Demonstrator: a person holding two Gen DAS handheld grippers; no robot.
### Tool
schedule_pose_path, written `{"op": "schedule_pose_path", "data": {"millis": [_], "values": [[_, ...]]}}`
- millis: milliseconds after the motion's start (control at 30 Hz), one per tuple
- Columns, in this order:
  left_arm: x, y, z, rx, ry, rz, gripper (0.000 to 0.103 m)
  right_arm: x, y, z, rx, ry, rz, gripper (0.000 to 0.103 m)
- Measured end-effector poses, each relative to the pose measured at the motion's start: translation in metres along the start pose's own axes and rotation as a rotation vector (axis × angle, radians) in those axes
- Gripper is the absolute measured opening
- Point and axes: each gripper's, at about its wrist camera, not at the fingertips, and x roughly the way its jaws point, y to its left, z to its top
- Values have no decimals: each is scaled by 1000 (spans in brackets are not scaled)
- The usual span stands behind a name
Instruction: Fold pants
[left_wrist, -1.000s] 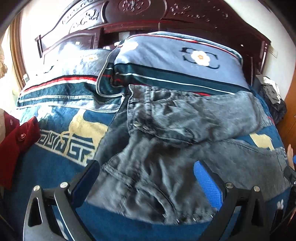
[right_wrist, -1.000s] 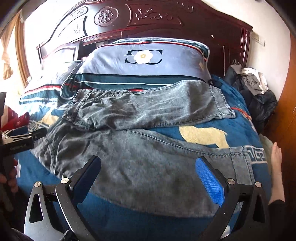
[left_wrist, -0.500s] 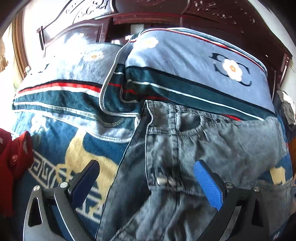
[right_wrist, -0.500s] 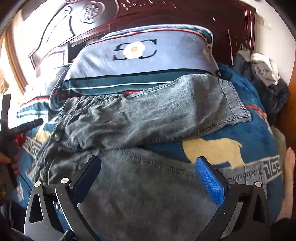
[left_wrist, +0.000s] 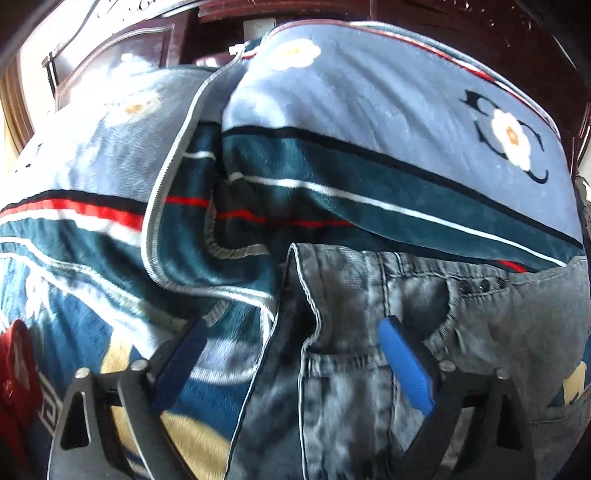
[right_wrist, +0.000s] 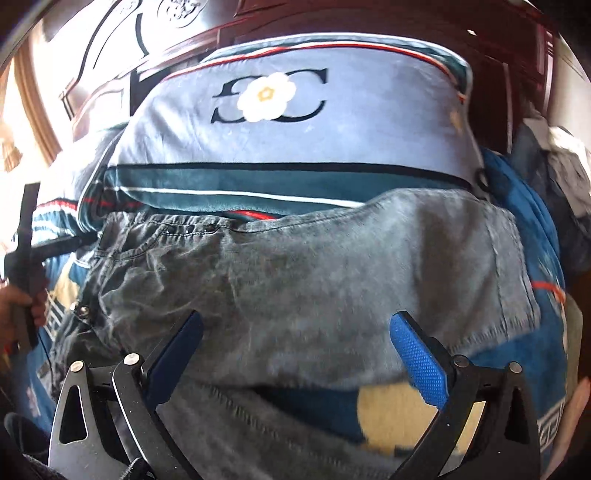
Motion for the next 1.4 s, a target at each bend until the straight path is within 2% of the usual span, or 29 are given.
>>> {"op": "schedule_pose_path", "data": {"millis": [133,200,233,333,367,400,500,633,667,767,800,867,900,967,1033,1100,1233,1400], "values": [[24,-1,4,0,43,-6,80,24,5,10,-59,24,1,100],[35,-5,5,6,64,-18,69,38,6,19,-93,36,-5,98],[40,-7,5,10,72,-20,67,44,6,24,-105,43,-6,98],[48,-9,7,12,64,-10,53,64,1,45,-160,83,-21,96],[48,-8,8,9,57,-2,40,71,-4,55,-177,102,-30,96],[48,-4,8,6,49,-1,31,74,-7,60,-183,104,-40,96],[38,9,7,-17,13,-76,21,82,-20,77,-208,110,-65,96],[10,17,4,-11,-47,-142,19,94,-22,87,-301,129,-103,96],[4,21,4,-16,-56,-160,14,98,-20,88,-330,138,-109,96],[-15,33,2,-18,-90,-210,10,111,-11,85,-433,174,-131,96],[-18,33,1,-15,-100,-224,2,118,-8,84,-467,198,-148,96],[-30,30,3,-7,-124,-247,2,128,-5,80,-522,234,-183,96],[-32,27,4,1,-124,-260,2,132,-3,78,-554,246,-209,92],[-29,30,9,20,-113,-240,2,135,-4,74,-564,261,-222,70],[-19,30,12,25,-89,-229,2,137,-7,77,-540,285,-219,30],[-11,30,9,8,-64,-216,3,135,-9,77,-535,309,-196,15],[7,36,4,-7,-37,-210,12,123,-6,65,-569,305,-189,11],[17,28,8,-60,-21,-282,33,104,-10,63,-533,258,-165,11]]}}
